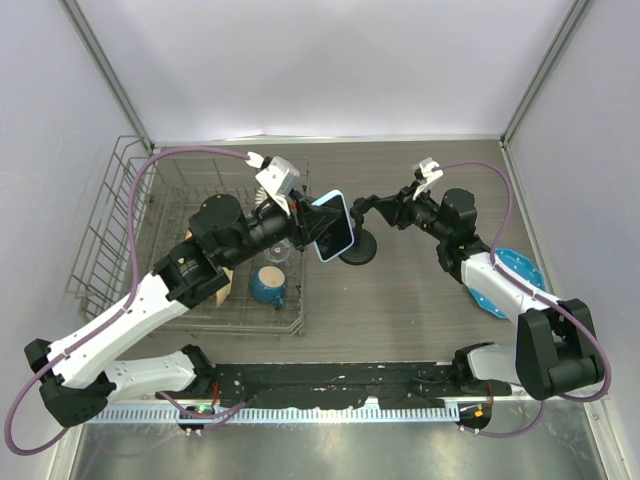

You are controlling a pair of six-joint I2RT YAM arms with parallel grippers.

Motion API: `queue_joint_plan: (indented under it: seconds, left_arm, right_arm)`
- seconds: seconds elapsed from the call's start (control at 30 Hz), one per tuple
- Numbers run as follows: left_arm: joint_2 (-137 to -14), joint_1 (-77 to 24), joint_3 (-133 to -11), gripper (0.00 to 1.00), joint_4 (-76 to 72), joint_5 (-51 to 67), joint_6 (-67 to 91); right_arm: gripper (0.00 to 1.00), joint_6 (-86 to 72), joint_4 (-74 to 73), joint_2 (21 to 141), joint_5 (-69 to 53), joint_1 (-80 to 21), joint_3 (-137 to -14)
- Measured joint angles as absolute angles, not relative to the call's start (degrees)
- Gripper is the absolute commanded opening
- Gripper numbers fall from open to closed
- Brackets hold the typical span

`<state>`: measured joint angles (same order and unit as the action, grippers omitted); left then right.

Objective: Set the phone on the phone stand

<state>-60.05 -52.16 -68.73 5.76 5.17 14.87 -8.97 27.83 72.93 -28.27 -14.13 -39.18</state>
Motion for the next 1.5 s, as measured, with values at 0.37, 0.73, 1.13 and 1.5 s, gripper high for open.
queue_joint_plan:
  seconds: [0.37, 0.73, 1.13, 1.5]
  left_arm:
    - [-60.7, -52.2, -67.9, 0.0, 5.9, 5.7, 16.1]
    - [-60.9, -52.2, -65.9, 0.0, 5.9, 5.7, 16.4]
    - [-60.9, -52.2, -64.2, 0.0, 5.8, 5.8, 16.9]
    - [-61.3, -52.2, -63.7, 0.0, 5.2, 6.1, 17.6]
  right_arm:
    - [0.3, -9.0, 28.7, 73.8, -28.7, -14.1, -39.2]
    - [0.3, -8.9, 28.7, 73.8, -28.7, -14.1, -39.3]
    - [0.25, -9.0, 29.1, 73.8, -30.4, -14.1, -39.3]
    - [0.28, -9.0, 29.6, 74.2, -30.8, -14.1, -39.6]
